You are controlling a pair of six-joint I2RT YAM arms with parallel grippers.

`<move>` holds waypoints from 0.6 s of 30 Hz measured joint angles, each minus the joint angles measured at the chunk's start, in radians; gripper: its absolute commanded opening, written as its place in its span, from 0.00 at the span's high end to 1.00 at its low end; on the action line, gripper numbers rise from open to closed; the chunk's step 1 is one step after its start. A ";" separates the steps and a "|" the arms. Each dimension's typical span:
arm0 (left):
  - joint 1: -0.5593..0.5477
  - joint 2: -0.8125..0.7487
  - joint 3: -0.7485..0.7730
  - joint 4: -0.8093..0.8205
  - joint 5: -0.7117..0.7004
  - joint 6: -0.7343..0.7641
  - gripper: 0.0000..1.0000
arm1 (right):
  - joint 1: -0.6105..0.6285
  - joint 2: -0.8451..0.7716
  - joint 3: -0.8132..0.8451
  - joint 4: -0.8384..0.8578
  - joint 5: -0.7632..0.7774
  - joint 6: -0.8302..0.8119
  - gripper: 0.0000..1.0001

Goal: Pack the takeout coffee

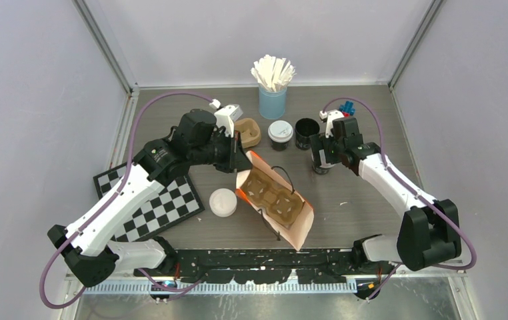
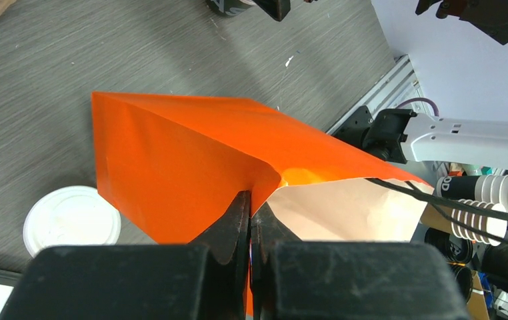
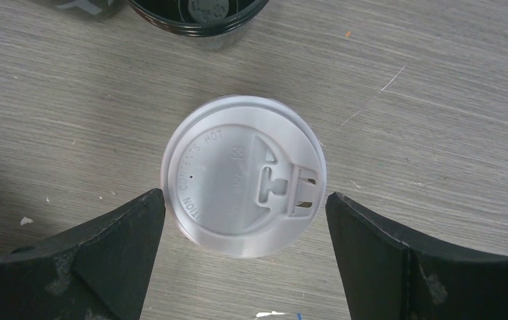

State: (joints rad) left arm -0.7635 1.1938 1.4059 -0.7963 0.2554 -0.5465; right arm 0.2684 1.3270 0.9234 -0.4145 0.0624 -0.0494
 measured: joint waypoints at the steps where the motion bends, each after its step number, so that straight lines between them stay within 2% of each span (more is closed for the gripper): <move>1: 0.000 0.000 0.000 -0.003 0.000 0.000 0.99 | 0.000 -0.005 -0.002 0.006 0.001 -0.002 0.05; 18: 0.000 0.000 0.000 -0.010 0.000 -0.007 0.99 | 0.000 -0.024 -0.030 0.078 -0.005 -0.024 0.05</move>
State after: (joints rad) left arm -0.7635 1.1938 1.4063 -0.8059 0.2558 -0.5537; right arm 0.2684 1.3033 0.8936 -0.3367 0.0570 -0.0734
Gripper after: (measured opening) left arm 0.013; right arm 0.948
